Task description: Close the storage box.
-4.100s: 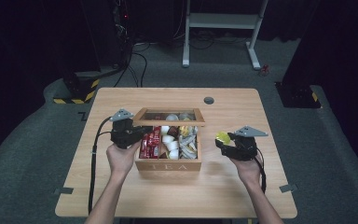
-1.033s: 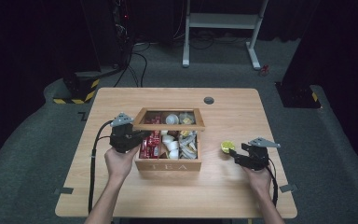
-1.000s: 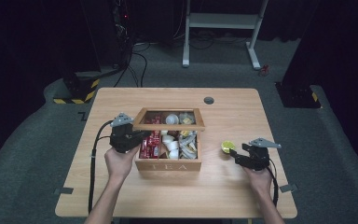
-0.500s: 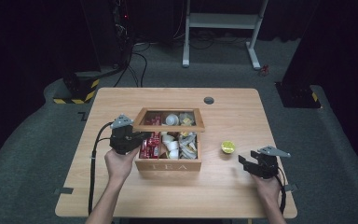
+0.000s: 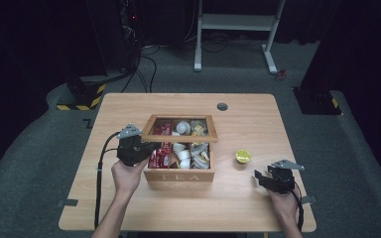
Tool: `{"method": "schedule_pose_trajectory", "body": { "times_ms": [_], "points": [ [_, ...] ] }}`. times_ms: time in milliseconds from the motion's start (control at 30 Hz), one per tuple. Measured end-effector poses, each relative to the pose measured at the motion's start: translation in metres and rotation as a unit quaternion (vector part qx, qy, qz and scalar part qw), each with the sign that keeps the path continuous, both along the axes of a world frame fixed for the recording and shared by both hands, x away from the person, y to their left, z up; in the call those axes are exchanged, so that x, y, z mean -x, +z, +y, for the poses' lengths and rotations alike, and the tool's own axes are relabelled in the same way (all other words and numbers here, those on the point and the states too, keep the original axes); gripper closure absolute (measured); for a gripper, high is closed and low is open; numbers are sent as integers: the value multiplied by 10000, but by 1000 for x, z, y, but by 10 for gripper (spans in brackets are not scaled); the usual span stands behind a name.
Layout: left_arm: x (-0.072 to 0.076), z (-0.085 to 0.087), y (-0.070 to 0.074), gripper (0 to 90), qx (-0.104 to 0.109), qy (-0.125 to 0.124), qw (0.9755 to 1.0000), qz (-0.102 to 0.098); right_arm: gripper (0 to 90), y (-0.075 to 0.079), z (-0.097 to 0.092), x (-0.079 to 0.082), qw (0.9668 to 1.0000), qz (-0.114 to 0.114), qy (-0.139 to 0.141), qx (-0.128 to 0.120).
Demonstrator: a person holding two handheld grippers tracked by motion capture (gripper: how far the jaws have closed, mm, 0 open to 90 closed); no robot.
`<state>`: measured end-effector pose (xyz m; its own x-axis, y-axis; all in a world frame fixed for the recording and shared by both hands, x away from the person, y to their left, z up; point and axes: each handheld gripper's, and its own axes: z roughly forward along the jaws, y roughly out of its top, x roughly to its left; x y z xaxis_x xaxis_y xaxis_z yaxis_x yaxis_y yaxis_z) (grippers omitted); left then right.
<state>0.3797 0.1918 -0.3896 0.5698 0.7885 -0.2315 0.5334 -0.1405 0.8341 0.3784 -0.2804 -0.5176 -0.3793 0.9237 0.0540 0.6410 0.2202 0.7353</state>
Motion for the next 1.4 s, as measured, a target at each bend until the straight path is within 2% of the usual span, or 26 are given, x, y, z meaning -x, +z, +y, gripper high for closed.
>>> {"method": "schedule_pose_trajectory", "body": {
  "times_ms": [133,267,300,600,933,1133,1400],
  "points": [
    [0,0,0,900,-54,-21,10000,9,394,-2,0,0,10000,67,-34,63],
    [1,0,-2,900,-32,5,10000,-1,385,-3,1,1,9998,2,-22,193],
    [2,0,-3,900,-42,11,10000,-4,381,-5,3,1,9994,-82,18,323],
    [4,-1,-6,900,-36,5,10000,34,335,-5,4,2,9993,-86,-3,367],
    [9,-1,-14,899,-23,24,10000,84,327,-5,4,2,9994,-64,-25,347],
    [12,-2,-21,899,-120,18,9999,97,327,-5,4,2,9994,-69,-19,350],
    [15,-2,-27,894,-113,1,9998,133,327,-5,4,2,9994,-69,-18,350]
  ]
}}
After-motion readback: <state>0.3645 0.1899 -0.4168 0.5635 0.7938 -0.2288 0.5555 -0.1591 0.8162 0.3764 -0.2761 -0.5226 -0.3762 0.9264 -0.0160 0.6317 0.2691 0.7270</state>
